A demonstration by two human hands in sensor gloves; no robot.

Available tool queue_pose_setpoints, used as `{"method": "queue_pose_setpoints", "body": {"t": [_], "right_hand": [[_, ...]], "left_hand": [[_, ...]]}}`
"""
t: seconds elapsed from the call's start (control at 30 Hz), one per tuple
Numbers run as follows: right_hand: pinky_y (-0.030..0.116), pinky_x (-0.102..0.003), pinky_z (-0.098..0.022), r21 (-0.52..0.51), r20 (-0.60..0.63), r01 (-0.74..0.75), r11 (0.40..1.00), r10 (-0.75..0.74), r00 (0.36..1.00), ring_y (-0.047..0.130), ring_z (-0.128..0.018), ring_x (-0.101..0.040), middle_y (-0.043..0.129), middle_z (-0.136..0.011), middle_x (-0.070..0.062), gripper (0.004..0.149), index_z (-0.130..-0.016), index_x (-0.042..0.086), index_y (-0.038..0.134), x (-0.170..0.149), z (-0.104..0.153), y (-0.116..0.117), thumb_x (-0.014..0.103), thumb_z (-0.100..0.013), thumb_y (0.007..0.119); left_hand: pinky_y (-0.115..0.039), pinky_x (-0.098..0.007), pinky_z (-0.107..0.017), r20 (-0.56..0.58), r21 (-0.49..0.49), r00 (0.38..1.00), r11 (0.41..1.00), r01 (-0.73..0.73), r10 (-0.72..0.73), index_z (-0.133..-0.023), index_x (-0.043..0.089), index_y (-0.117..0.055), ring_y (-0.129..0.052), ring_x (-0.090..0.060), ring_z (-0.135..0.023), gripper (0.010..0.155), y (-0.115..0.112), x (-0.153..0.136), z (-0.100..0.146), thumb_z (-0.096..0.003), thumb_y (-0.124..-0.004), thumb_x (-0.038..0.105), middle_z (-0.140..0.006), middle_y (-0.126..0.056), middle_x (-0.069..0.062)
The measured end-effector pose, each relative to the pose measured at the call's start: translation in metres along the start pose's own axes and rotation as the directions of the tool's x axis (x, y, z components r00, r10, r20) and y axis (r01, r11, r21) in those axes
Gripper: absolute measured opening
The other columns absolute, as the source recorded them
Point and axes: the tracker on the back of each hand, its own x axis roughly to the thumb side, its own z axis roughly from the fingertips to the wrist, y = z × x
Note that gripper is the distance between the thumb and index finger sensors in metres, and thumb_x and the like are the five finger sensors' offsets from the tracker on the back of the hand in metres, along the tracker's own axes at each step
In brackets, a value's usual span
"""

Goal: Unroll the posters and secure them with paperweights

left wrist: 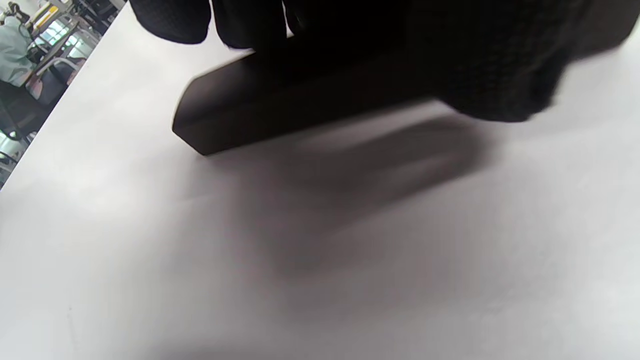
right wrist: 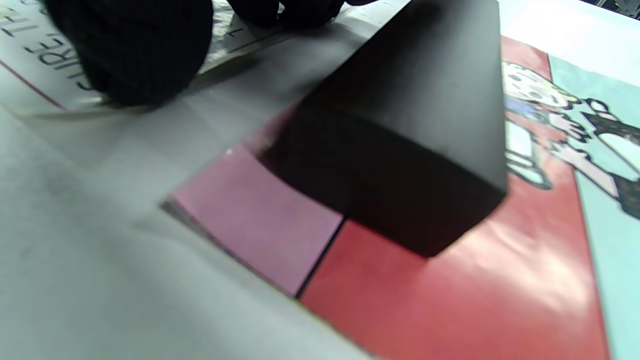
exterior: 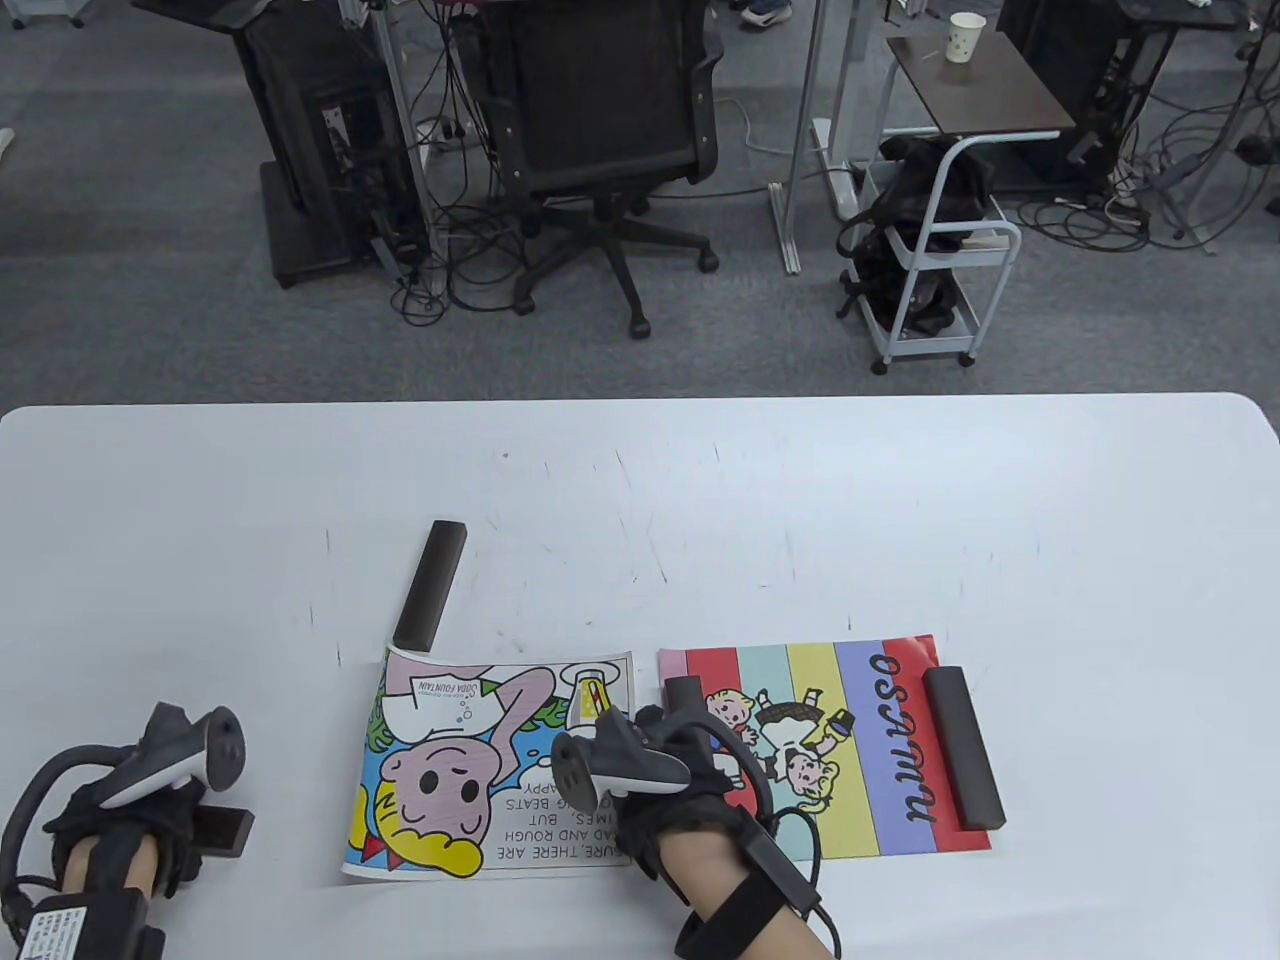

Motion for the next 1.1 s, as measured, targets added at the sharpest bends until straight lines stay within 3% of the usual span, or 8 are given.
{"method": "queue_pose_setpoints", "body": {"t": [0.07, 0.2, 0.43, 0.57, 0.77, 0.93, 1.0, 1.1], "right_hand": [[0.038, -0.053, -0.073, 0.002, -0.002, 0.001, 1.000, -0.001, 1.000, 0.032, -0.104, -0.035, 0.035, -0.112, -0.009, 0.084, -0.101, 0.024, 0.039, 0.000, 0.000, 0.000, 0.046, -0.032, 0.080], [0.038, -0.053, -0.073, 0.006, -0.008, -0.003, 1.000, 0.003, 1.000, 0.032, -0.104, -0.035, 0.035, -0.112, -0.008, 0.083, -0.101, 0.024, 0.038, 0.000, 0.000, 0.000, 0.046, -0.032, 0.080], [0.038, -0.054, -0.073, 0.009, -0.008, 0.000, 1.000, 0.000, 1.000, 0.031, -0.104, -0.035, 0.034, -0.112, -0.009, 0.083, -0.100, 0.024, 0.038, 0.000, 0.000, 0.000, 0.046, -0.032, 0.080], [0.038, -0.054, -0.073, 0.012, -0.009, 0.004, 1.000, -0.004, 1.000, 0.031, -0.104, -0.035, 0.034, -0.112, -0.008, 0.083, -0.101, 0.024, 0.037, 0.000, 0.000, 0.000, 0.046, -0.032, 0.080], [0.038, -0.054, -0.073, 0.016, -0.011, 0.003, 1.000, -0.002, 1.000, 0.031, -0.104, -0.036, 0.033, -0.112, -0.008, 0.083, -0.100, 0.024, 0.037, 0.000, 0.000, 0.000, 0.046, -0.032, 0.080], [0.038, -0.054, -0.073, 0.016, -0.011, 0.014, 1.000, -0.014, 1.000, 0.031, -0.104, -0.036, 0.033, -0.112, -0.008, 0.083, -0.101, 0.024, 0.037, 0.000, 0.000, 0.001, 0.046, -0.032, 0.080], [0.038, -0.054, -0.073, 0.016, -0.011, 0.013, 1.000, -0.013, 1.000, 0.031, -0.104, -0.036, 0.033, -0.112, -0.008, 0.083, -0.101, 0.024, 0.037, 0.000, 0.000, 0.001, 0.046, -0.032, 0.080], [0.038, -0.054, -0.073, 0.017, -0.011, 0.013, 1.000, -0.013, 1.000, 0.031, -0.104, -0.036, 0.032, -0.112, -0.007, 0.083, -0.101, 0.025, 0.036, -0.001, 0.001, 0.001, 0.046, -0.032, 0.079]], "left_hand": [[-0.064, -0.049, -0.071, -0.010, 0.095, 0.998, 0.993, 0.068, -0.067, -0.097, 0.035, -0.050, -0.064, -0.025, -0.103, 0.078, 0.002, 0.003, 0.000, -0.0309, -0.090, 0.040, -0.107, -0.057, 0.004], [-0.068, -0.048, -0.069, -0.022, 0.170, 0.996, 0.982, 0.087, -0.085, -0.095, 0.036, -0.060, -0.072, -0.023, -0.100, 0.072, 0.005, 0.005, 0.001, -0.0294, -0.089, 0.043, -0.102, -0.071, 0.006], [-0.085, -0.046, -0.051, -0.062, 0.298, 0.992, 0.951, -0.083, 0.106, -0.097, 0.018, -0.063, -0.094, -0.034, -0.082, 0.070, 0.017, 0.001, 0.007, -0.0349, -0.080, 0.045, -0.093, -0.077, -0.010], [-0.088, -0.041, -0.046, -0.069, 0.429, 0.971, 0.886, -0.176, 0.227, -0.096, 0.014, -0.064, -0.099, -0.032, -0.075, 0.070, 0.041, -0.009, 0.029, -0.0365, -0.078, 0.047, -0.090, -0.079, -0.012], [-0.089, -0.035, -0.037, 0.095, 0.611, 0.894, 0.684, -0.399, 0.437, -0.092, 0.007, -0.073, -0.107, -0.027, -0.056, 0.071, 0.097, -0.003, 0.082, -0.0389, -0.076, 0.054, -0.077, -0.089, -0.015], [-0.091, -0.033, -0.028, 0.210, 0.607, 0.840, 0.607, -0.513, 0.500, -0.086, 0.003, -0.081, -0.111, -0.024, -0.043, 0.073, 0.132, 0.037, 0.106, -0.0379, -0.078, 0.058, -0.067, -0.095, -0.015], [-0.091, -0.033, -0.027, 0.236, 0.561, 0.814, 0.609, -0.560, 0.531, -0.085, 0.002, -0.082, -0.111, -0.023, -0.040, 0.073, 0.138, 0.057, 0.107, -0.0380, -0.079, 0.058, -0.065, -0.096, -0.016], [-0.091, -0.033, -0.025, 0.261, 0.468, 0.810, 0.665, -0.582, 0.526, -0.084, 0.000, -0.082, -0.111, -0.023, -0.038, 0.074, 0.145, 0.093, 0.103, -0.0385, -0.079, 0.058, -0.064, -0.097, -0.016]]}}
